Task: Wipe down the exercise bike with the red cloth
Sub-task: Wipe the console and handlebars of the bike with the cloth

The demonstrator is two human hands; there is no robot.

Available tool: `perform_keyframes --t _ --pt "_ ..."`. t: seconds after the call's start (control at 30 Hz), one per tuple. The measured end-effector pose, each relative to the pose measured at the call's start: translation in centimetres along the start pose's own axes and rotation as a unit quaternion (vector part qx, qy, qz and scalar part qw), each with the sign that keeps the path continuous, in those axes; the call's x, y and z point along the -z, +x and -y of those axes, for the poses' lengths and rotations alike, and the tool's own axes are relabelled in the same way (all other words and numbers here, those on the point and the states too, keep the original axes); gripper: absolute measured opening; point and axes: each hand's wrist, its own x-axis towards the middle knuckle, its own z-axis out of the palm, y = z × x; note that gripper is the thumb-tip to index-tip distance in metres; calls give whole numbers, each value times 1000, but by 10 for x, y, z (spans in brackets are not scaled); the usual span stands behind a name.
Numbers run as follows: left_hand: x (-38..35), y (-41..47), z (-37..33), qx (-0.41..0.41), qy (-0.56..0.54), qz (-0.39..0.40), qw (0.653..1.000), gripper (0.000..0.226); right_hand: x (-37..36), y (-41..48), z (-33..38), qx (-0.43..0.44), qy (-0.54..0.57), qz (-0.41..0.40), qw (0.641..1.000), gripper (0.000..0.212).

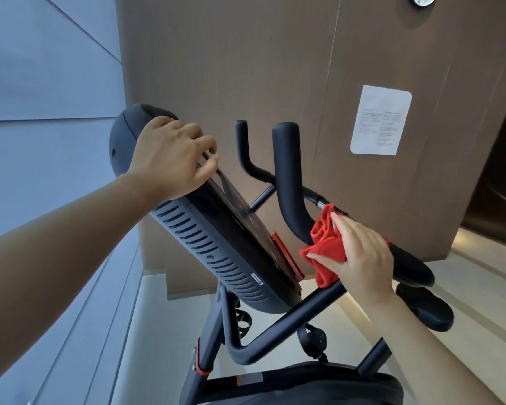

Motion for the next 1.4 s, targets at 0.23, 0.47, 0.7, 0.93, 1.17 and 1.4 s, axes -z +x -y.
perform_keyframes --t 0.23,0.47,0.7,0.93,1.17,1.4 --pt "-5 3 -6 46 -2 -15 999 44 -2 8 -4 21 46 15 999 72" --pt "-1 1 -6 40 13 19 999 50 5 11 -18 26 116 43 992 66" --pt "4 1 -8 51 16 42 998 52 8 55 -7 -177 311 4 934 59" --pt "6 1 -8 46 12 42 998 49 3 167 37 -222 422 -65 877 42" --pt "2 -1 -5 38 8 30 999 47 -17 177 30 -295 442 -22 847 20" --pt "-3 -1 -1 31 -7 25 999 50 -14 203 31 -250 417 -7 874 14"
